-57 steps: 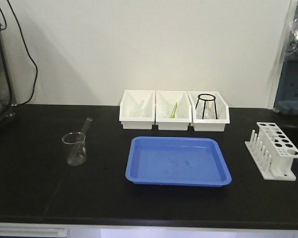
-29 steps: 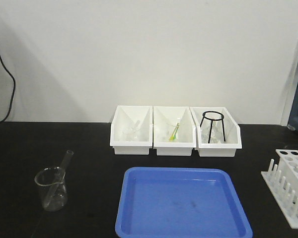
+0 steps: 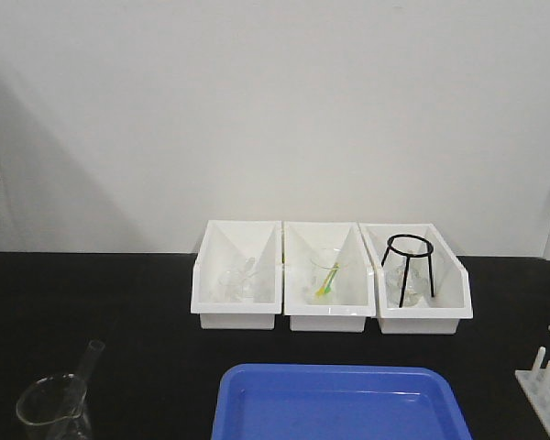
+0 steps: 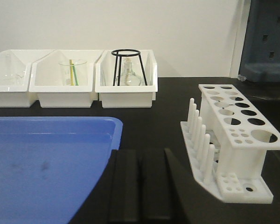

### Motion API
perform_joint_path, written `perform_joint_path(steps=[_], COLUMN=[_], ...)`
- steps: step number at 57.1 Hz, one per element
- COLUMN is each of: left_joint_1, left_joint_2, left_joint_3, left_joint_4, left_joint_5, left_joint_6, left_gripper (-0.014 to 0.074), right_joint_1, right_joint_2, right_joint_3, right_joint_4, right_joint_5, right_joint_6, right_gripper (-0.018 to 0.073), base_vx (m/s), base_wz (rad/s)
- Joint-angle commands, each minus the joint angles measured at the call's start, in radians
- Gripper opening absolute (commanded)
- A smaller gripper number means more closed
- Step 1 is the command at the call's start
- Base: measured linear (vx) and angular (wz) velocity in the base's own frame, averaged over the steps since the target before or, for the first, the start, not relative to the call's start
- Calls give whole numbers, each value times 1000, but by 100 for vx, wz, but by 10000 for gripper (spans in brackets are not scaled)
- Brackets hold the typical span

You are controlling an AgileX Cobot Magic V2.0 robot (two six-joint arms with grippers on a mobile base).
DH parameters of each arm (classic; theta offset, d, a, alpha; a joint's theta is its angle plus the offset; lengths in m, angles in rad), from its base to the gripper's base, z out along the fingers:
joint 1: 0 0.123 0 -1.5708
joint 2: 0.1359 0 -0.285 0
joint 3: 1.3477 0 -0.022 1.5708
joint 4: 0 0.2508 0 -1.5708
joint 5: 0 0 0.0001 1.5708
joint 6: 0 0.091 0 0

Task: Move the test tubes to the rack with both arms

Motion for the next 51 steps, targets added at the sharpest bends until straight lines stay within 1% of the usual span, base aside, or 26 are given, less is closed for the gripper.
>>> perform_joint_path(steps=[1,18,51], left_joint_1=[1,1,1], left_joint_2=[-19,-19,-19], left_joint_3=[26,26,26], left_joint_4=[-8,-8,-8], left_joint_5=[-80,-80,-80], left_joint_6=[-3,-3,-3], left_gripper=[-15,-15,-15], right_joint_1=[-8,-8,-8], right_joint_2=[-7,-7,-7], right_joint_3=[11,11,11], right_joint_4=[-2,-2,-2], right_joint_5=[-83,-83,-83], right_joint_6=[-6,-6,-6], right_gripper=[-8,-8,-8], base_vx=[15,7,0], base_wz=[-15,-12,0])
